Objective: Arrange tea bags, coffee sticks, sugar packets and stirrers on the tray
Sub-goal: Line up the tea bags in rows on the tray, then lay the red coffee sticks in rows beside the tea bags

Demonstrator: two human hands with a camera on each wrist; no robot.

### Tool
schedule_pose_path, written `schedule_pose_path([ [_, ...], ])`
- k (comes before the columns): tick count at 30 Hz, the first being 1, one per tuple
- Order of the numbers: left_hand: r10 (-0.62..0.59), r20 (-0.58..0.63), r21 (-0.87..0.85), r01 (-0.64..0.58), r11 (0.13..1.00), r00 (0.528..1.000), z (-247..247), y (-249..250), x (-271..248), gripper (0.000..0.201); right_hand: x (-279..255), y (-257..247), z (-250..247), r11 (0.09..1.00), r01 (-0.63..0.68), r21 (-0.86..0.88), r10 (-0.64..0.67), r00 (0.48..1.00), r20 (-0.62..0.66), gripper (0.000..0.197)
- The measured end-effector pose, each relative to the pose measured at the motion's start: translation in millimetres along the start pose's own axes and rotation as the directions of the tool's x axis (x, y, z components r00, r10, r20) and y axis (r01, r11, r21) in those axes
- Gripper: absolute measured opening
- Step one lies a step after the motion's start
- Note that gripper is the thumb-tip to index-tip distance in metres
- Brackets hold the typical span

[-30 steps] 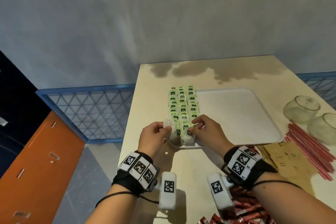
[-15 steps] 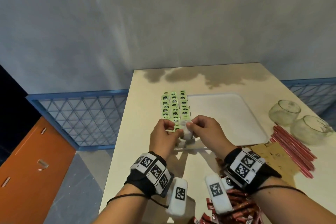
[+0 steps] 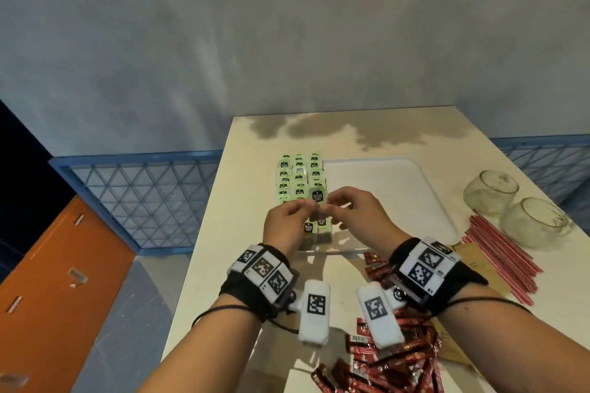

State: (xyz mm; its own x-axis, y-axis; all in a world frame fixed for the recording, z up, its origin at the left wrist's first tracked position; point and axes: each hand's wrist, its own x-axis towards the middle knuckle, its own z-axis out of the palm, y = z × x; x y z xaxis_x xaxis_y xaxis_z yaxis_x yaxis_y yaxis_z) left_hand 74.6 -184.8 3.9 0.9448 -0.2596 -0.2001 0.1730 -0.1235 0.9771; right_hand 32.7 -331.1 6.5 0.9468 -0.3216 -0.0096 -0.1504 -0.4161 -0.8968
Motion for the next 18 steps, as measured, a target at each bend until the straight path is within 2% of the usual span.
schedule_pose_path([
  [2,-0.009,0.033,0.037,0.008,0.999,0.999,-1.9,-5.8,3.1,0.007,1.1,7.1,-0.6,1.0,-0.006,-0.014,0.006,0.998,0.058,0.015],
  [3,0.013,0.041,0.115,-0.018,0.993,0.999,-5.1,-10.3,6.1,0.001,2.6,13.7,-0.9,0.999,-0.013,-0.03,0.015,0.998,0.067,0.015],
  [4,0.063,0.043,0.268,-0.072,0.961,0.997,-9.3,-15.4,10.9,0.009,3.7,20.4,-1.6,0.997,-0.033,-0.064,0.038,0.996,0.075,0.016],
  [5,0.118,0.061,0.486,-0.132,0.864,0.991,-13.7,-21.1,15.9,0.019,4.7,27.8,-2.2,0.992,-0.065,-0.108,0.075,0.993,0.089,0.019],
  [6,0.161,0.088,0.662,-0.178,0.728,0.983,-17.6,-26.2,19.9,0.026,5.9,35.7,-2.1,0.983,-0.104,-0.153,0.121,0.987,0.109,0.023],
  [7,0.186,0.123,0.763,-0.213,0.61,0.975,-20.6,-28.6,21.6,0.03,7.0,43.6,-1.9,0.972,-0.135,-0.194,0.161,0.979,0.128,0.027],
  [8,0.189,0.158,0.808,-0.237,0.54,0.969,-22.2,-29.6,22.0,0.029,8.4,51.0,-0.9,0.962,-0.159,-0.223,0.193,0.971,0.14,0.029],
  [9,0.181,0.189,0.823,-0.256,0.507,0.965,-23.2,-31.7,23.0,0.027,9.8,57.7,0.2,0.955,-0.174,-0.241,0.212,0.967,0.141,0.03],
  [11,0.152,0.232,0.836,-0.276,0.474,0.961,-22.6,-34.1,25.3,0.021,13.9,67.7,3.9,0.937,-0.2,-0.287,0.242,0.963,0.121,0.028],
  [14,0.11,0.225,0.857,-0.25,0.45,0.968,-20.0,-37.1,27.1,0.02,17.2,66.3,9.9,0.912,-0.226,-0.343,0.268,0.96,0.08,0.024],
  [18,0.09,0.187,0.863,-0.208,0.46,0.978,-18.3,-42.9,31.2,0.022,21.1,62.9,16.3,0.902,-0.252,-0.351,0.281,0.959,0.034,0.036],
])
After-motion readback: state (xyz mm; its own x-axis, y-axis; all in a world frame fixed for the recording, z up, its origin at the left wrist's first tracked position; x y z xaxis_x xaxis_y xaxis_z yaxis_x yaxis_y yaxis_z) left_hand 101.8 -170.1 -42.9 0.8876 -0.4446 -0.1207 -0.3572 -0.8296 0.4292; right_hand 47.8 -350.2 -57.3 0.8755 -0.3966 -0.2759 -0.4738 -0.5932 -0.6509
